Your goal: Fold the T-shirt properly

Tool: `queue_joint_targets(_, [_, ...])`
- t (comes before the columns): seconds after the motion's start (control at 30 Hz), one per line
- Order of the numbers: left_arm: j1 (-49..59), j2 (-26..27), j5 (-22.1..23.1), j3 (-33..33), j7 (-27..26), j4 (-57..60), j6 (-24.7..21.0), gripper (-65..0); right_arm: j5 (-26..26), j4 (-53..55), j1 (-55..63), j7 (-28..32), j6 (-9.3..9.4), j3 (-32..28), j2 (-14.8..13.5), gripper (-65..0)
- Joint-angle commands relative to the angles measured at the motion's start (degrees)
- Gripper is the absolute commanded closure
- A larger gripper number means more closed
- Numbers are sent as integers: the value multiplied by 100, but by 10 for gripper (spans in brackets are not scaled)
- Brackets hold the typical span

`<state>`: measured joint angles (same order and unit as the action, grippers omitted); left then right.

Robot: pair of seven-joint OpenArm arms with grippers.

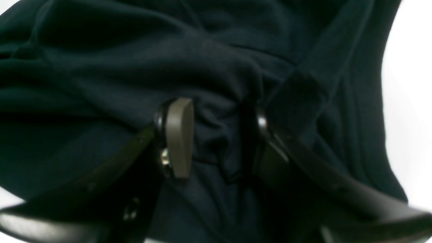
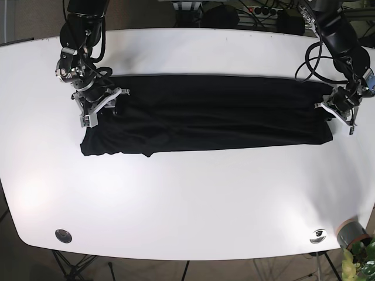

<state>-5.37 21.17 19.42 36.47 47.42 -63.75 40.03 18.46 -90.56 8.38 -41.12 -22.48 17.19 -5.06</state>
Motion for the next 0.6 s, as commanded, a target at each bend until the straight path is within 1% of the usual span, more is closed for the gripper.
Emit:
queue_joint_targets(0.0, [93, 24, -65, -12, 177, -821, -3, -64, 14, -21, -25, -138, 19, 0, -8, -231])
queue_joint_targets(0.13, [321, -372, -74, -20, 634, -2069, -3, -63, 14, -21, -25, -138, 19, 0, -8, -231])
queue_joint_targets(0.2, [339, -495, -83, -47, 792, -2447, -3, -63, 14, -21, -25, -138, 19, 0, -8, -231])
queue_joint_targets(0.33, [453, -829, -91, -504, 1232, -3309, -3, -63, 22, -12, -25, -138, 19, 0, 0, -231])
queue_joint_targets(0.47, [594, -1225, -91, -900, 1258, -4012, -3, -63, -22, -21, -25, -138, 19, 0, 106, -231])
queue_joint_targets(0.57, [682, -1523, -91, -1251, 1258, -4206, -3, -64, -22, -12, -25, -138, 19, 0, 132, -231])
